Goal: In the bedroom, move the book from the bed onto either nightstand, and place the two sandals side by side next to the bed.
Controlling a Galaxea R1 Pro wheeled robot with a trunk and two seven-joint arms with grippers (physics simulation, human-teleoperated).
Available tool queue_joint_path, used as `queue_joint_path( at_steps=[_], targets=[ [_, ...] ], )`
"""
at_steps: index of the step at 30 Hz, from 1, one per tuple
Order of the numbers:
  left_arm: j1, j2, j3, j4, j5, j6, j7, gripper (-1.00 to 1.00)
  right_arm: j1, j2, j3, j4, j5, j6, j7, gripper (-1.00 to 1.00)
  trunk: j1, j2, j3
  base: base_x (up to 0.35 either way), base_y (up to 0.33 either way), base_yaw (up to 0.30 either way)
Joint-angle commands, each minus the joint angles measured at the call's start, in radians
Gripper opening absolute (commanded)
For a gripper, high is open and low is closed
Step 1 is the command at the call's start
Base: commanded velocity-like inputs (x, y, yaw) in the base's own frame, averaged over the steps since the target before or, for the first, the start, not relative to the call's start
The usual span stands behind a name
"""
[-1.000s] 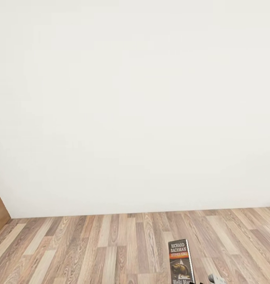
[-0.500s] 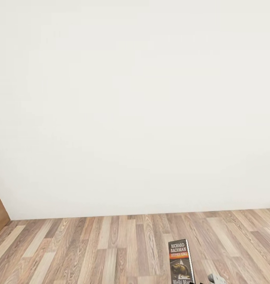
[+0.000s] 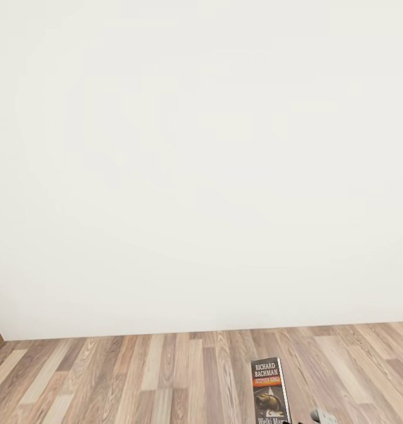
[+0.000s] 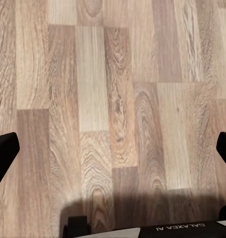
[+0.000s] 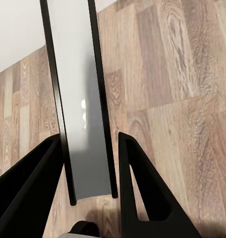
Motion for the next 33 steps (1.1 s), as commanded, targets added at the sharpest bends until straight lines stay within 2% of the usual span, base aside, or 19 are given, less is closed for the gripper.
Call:
queue_joint_path(
  at_steps=[1,33],
  targets=[
    [-0.001,0.000,-0.008,0.001,0.010,-0.003,-0.004,1.00,-0.001,0.000,-0.010,0.000,0.001,0.003,0.004,-1.00,0.001,-0.001,-0.001,0.327,0.000,0.000],
    [-0.001,0.000,-0.008,0.001,0.010,-0.003,-0.004,1.00,-0.001,0.000,-0.010,-0.001,0.000,0.003,0.007,-1.00,0.001,-0.001,-0.001,0.327,0.000,0.000]
  ],
)
